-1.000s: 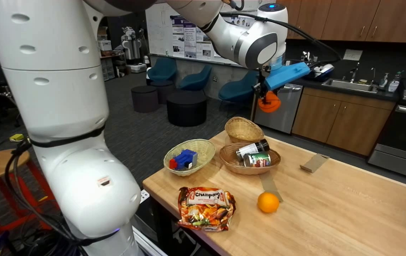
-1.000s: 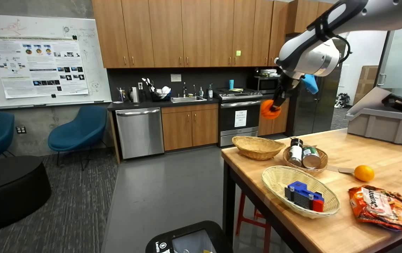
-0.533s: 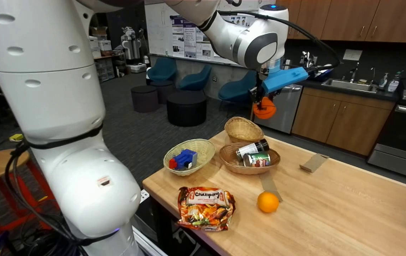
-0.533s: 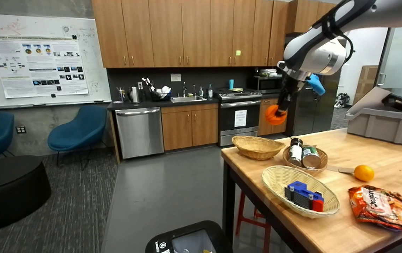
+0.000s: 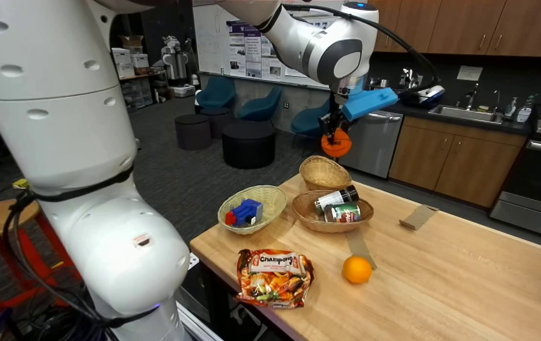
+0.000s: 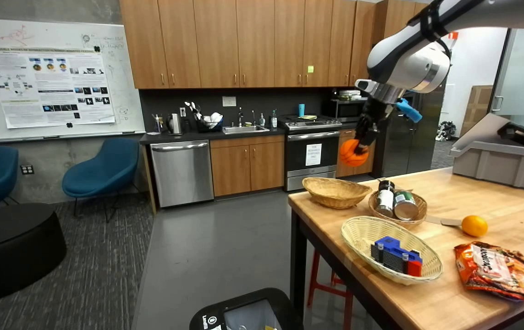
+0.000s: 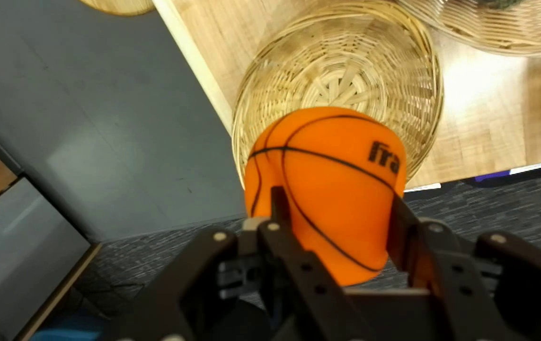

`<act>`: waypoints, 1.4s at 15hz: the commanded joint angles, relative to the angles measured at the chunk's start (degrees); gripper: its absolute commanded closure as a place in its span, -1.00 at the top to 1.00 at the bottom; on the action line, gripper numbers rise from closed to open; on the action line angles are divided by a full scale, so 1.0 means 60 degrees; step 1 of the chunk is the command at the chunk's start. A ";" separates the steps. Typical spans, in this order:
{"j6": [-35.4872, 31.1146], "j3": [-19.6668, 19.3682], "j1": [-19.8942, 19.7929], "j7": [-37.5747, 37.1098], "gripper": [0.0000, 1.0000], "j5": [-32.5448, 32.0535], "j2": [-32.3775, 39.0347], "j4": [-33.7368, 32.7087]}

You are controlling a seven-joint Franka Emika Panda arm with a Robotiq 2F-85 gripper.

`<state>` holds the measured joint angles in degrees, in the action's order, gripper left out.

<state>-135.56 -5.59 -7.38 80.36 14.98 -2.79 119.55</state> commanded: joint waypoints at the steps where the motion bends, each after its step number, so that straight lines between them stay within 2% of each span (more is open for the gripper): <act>1: 0.0067 0.0040 0.0354 0.0244 -0.55 0.0165 -0.0086 0.0195; 7: -0.0327 0.0270 0.0656 -0.0287 -0.55 -0.0276 0.0527 0.0430; 17: -0.1560 0.0429 0.0561 -0.1961 -0.55 -0.1465 0.1581 0.0390; 18: -0.1676 0.0418 0.0548 -0.2171 0.45 -0.1568 0.1630 0.0353; 19: -0.1757 0.0412 0.0533 -0.2353 0.47 -0.1625 0.1655 0.0335; 21: -0.1891 0.0398 0.0492 -0.2687 0.65 -0.1792 0.1662 0.0311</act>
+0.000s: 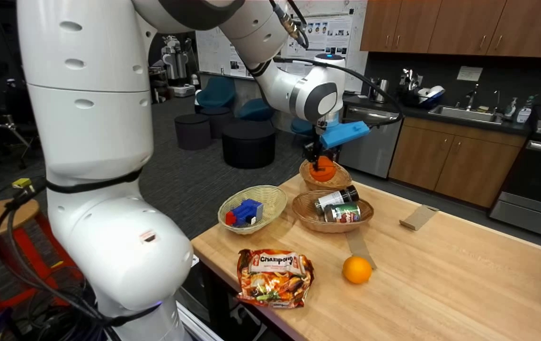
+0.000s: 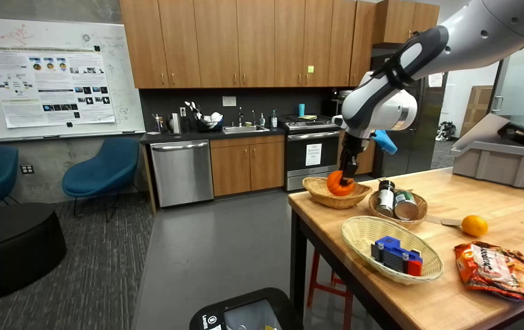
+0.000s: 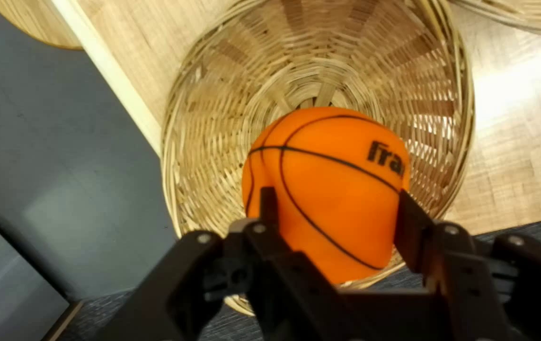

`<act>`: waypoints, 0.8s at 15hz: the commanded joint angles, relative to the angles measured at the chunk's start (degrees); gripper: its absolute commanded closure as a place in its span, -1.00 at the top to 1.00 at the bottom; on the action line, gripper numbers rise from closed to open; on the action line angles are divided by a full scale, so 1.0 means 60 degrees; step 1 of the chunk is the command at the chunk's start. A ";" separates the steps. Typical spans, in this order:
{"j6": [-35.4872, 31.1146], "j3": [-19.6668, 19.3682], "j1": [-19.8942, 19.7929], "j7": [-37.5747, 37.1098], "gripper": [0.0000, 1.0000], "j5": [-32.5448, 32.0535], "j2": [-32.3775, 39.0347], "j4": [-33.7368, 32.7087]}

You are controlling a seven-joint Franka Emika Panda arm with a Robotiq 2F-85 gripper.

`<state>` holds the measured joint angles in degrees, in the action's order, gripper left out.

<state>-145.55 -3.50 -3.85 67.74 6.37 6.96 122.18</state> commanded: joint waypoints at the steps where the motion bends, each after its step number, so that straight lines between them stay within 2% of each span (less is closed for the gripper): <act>1: -0.0291 0.0046 -0.0117 -0.0730 0.76 -0.0439 0.0042 -0.0143; 2: -0.0323 0.0039 -0.0139 -0.0867 0.92 -0.0509 0.0044 -0.0161; 3: -0.0357 0.0034 -0.0157 -0.0988 0.98 -0.0573 0.0056 -0.0189; 7: -0.0484 -0.0004 -0.0209 -0.1510 1.00 -0.0863 0.0083 -0.0285; 9: -0.0729 -0.0127 -0.0241 -0.2360 1.00 -0.1126 0.0053 -0.0290; 12: -0.1173 -0.0489 -0.0333 -0.4308 1.00 -0.2008 0.0031 -0.0328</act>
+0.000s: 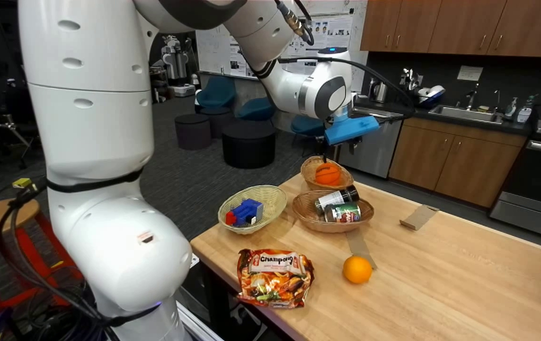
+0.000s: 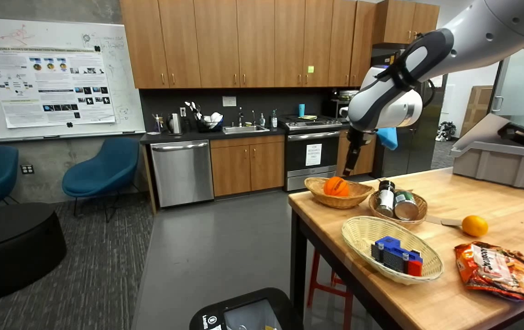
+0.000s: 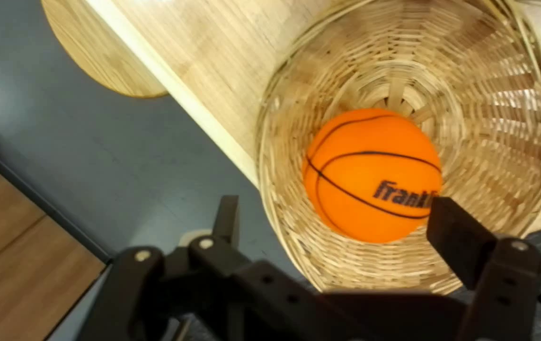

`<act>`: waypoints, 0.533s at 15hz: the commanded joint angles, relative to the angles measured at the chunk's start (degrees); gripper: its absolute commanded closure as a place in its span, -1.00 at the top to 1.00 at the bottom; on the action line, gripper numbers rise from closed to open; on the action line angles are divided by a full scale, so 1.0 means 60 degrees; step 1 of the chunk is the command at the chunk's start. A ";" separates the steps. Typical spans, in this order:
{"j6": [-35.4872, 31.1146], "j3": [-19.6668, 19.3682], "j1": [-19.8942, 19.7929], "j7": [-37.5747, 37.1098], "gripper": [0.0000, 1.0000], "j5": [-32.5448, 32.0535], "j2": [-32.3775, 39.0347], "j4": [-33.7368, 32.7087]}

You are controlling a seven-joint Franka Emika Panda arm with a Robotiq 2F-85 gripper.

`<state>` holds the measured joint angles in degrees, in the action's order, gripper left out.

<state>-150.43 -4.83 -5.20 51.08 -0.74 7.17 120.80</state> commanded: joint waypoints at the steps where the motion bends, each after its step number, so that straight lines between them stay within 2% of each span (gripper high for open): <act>1: -0.0345 -0.0387 -0.0179 -0.2110 1.00 -0.1084 -0.0096 -0.0078; 8: 0.0114 -0.1369 -0.0573 -0.6657 1.00 -0.3736 -0.0571 0.0209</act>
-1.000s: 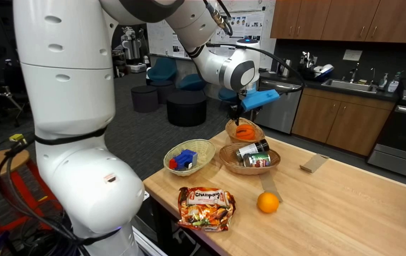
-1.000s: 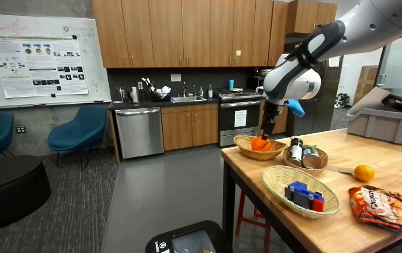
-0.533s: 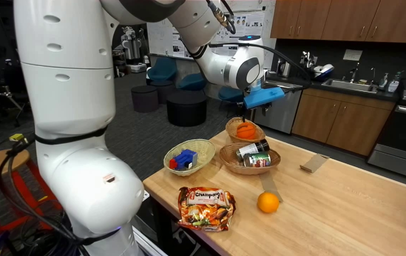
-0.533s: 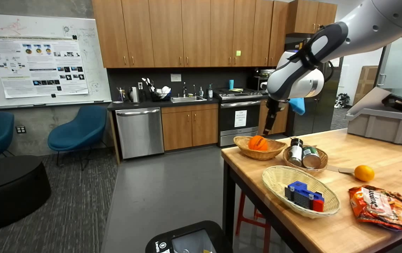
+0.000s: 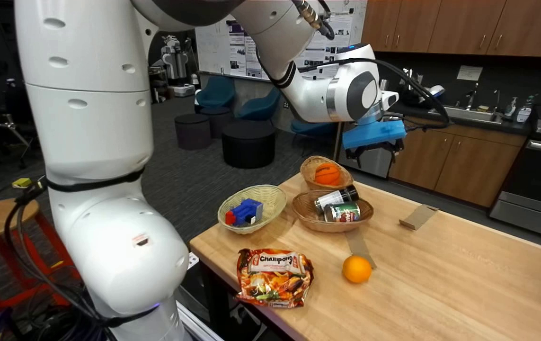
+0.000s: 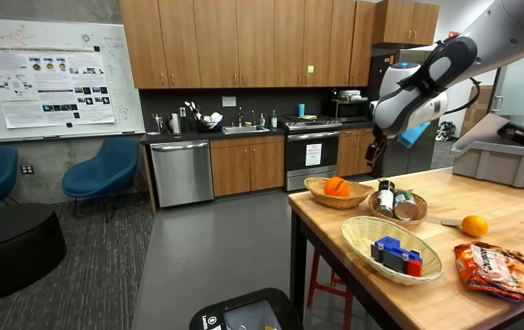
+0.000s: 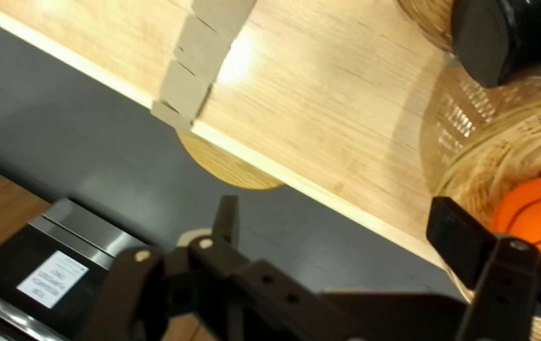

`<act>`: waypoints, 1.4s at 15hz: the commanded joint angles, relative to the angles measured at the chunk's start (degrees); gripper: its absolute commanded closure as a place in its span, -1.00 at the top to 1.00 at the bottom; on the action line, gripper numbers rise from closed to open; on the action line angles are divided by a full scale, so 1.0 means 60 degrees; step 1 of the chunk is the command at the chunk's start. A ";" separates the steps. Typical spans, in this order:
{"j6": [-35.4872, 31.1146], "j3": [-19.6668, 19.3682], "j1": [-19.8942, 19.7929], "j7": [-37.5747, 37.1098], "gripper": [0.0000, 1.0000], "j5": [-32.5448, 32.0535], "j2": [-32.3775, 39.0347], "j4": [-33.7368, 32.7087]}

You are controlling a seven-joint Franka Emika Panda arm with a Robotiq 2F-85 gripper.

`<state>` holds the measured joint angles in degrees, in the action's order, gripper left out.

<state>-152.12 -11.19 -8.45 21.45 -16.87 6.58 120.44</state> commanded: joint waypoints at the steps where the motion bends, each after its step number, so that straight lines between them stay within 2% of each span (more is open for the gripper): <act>1: 0.0586 -0.0428 -0.0054 -0.2432 1.00 -0.1482 -0.0564 0.0307; 5: 0.2100 -0.0589 -0.0098 -0.4976 1.00 -0.2859 -0.0981 0.0452; 7: 0.2921 -0.0472 -0.0140 -0.5634 1.00 -0.2986 -0.1210 0.0598; 10: 0.3822 -0.0313 -0.0186 -0.6159 1.00 -0.2849 -0.1494 0.0814; 15: 0.4669 -0.0147 -0.0236 -0.6675 1.00 -0.2674 -0.1778 0.1127; 21: 0.4621 -0.0149 -0.0324 -0.6834 1.00 -0.2690 -0.1533 0.1024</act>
<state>-124.51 -12.97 -9.51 -19.68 -33.12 -2.63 126.69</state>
